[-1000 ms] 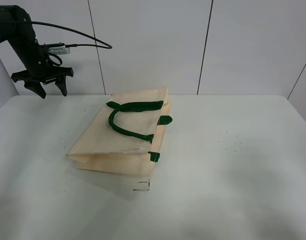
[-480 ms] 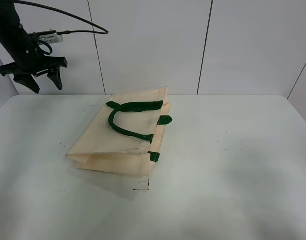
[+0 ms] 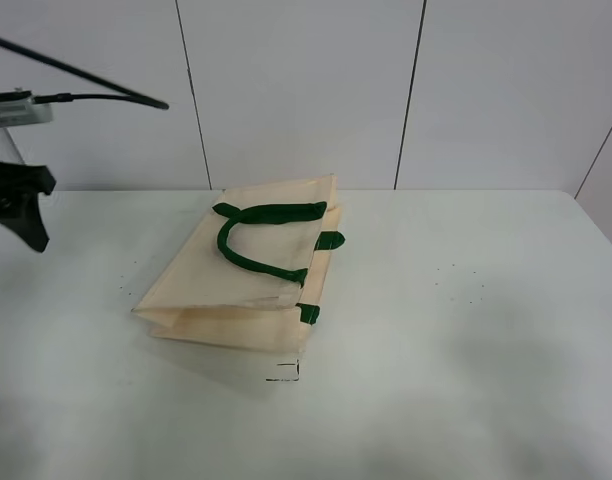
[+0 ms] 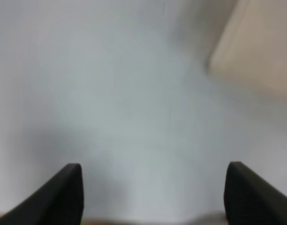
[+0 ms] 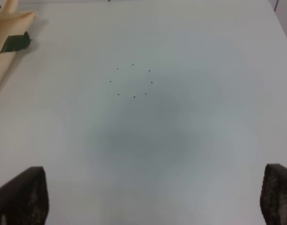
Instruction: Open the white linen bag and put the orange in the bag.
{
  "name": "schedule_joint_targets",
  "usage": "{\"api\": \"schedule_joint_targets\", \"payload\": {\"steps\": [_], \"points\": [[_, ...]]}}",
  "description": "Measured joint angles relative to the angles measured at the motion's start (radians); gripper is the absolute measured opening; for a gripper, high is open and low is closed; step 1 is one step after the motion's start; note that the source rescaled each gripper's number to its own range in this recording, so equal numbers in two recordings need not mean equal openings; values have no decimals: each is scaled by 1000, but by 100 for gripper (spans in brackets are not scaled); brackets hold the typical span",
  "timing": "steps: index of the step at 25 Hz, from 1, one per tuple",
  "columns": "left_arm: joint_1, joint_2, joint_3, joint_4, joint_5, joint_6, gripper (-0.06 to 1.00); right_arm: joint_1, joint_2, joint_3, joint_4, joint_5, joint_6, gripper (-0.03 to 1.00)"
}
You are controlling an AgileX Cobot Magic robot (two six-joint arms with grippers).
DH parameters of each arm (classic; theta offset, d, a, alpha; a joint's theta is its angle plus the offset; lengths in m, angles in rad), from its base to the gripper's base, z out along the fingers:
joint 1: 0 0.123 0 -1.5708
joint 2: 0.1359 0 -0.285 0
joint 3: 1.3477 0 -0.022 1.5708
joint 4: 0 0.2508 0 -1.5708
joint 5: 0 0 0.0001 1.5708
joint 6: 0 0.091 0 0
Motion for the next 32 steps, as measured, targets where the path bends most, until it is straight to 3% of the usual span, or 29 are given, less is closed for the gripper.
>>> {"api": "schedule_joint_targets", "payload": {"steps": [4,7,14,24,32], "points": [[0,-256,264,0,-8,16,82,0,0,0,0,0,0,100],[0,-434,436,0,-72,18,82,0,0,0,0,0,0,100],[0,-834,715,0,-129,64,82,0,0,0,0,0,0,100],[0,-1265,730,0,-129,71,82,0,0,0,1,0,0,100],[0,-1428,730,0,-127,72,82,0,0,0,2,0,0,100]]}}
